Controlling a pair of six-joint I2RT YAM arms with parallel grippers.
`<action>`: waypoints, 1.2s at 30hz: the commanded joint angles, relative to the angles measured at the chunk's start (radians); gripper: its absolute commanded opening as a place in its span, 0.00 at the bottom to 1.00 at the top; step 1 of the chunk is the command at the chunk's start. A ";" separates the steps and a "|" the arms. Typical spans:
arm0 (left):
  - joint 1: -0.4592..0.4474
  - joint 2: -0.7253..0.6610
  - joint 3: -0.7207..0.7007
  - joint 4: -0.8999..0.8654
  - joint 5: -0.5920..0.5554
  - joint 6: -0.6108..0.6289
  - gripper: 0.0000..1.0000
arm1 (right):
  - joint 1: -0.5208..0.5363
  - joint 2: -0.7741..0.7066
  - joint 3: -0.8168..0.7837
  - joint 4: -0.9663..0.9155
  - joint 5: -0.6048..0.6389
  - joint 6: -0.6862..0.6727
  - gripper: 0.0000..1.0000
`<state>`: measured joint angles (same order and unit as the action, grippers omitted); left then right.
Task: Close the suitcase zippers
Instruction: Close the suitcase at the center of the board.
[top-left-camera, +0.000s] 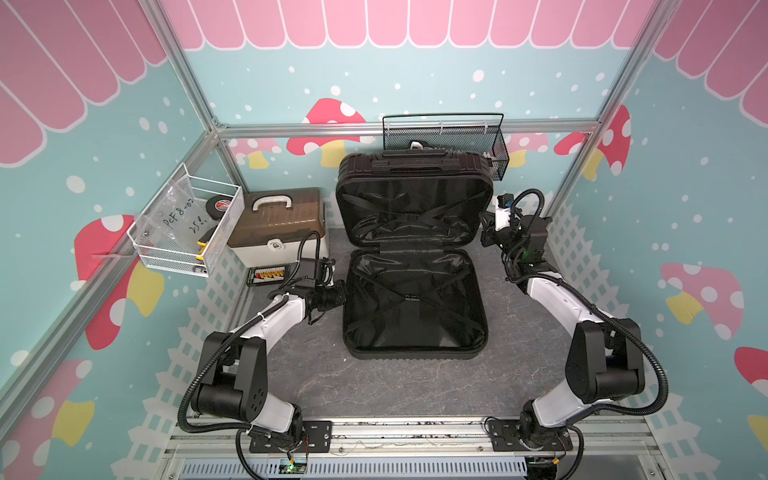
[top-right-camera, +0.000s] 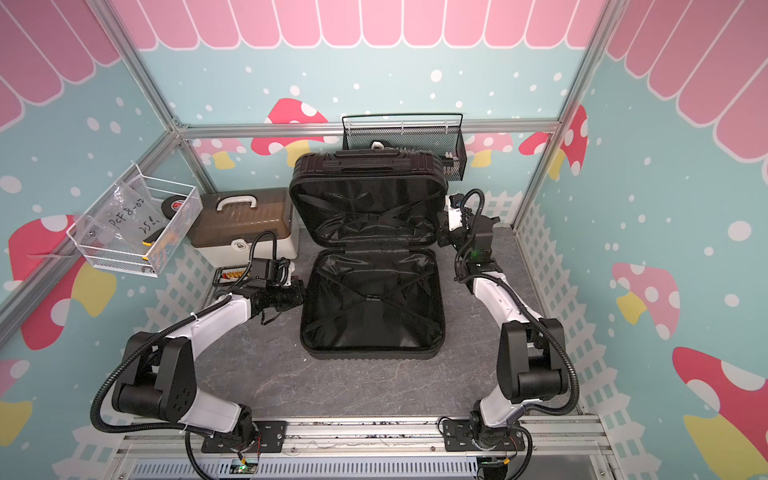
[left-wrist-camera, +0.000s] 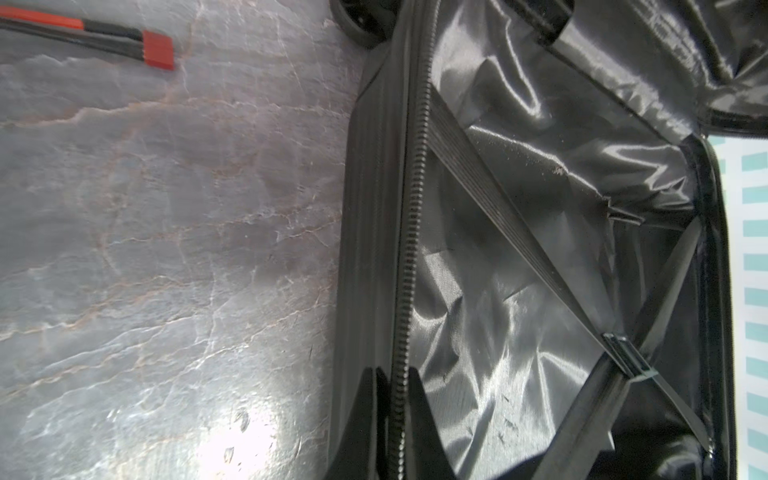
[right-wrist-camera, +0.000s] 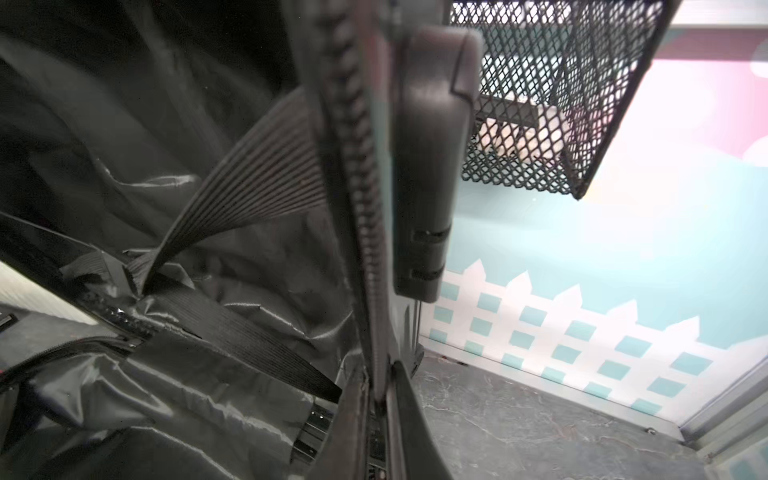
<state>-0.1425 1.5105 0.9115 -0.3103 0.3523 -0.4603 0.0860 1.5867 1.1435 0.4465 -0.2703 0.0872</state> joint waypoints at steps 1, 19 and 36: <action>-0.011 0.036 0.044 0.040 0.018 -0.011 0.02 | -0.002 -0.066 -0.060 0.034 -0.036 -0.005 0.08; -0.011 0.047 0.148 -0.034 -0.020 0.059 0.09 | 0.001 -0.481 -0.478 -0.026 0.064 0.086 0.16; -0.012 -0.067 0.283 -0.299 -0.533 0.035 0.55 | 0.001 -0.878 -0.701 -0.340 0.400 0.148 0.59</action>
<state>-0.1516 1.5066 1.1488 -0.5411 0.0116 -0.3977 0.0860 0.7399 0.4789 0.1909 0.0349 0.1974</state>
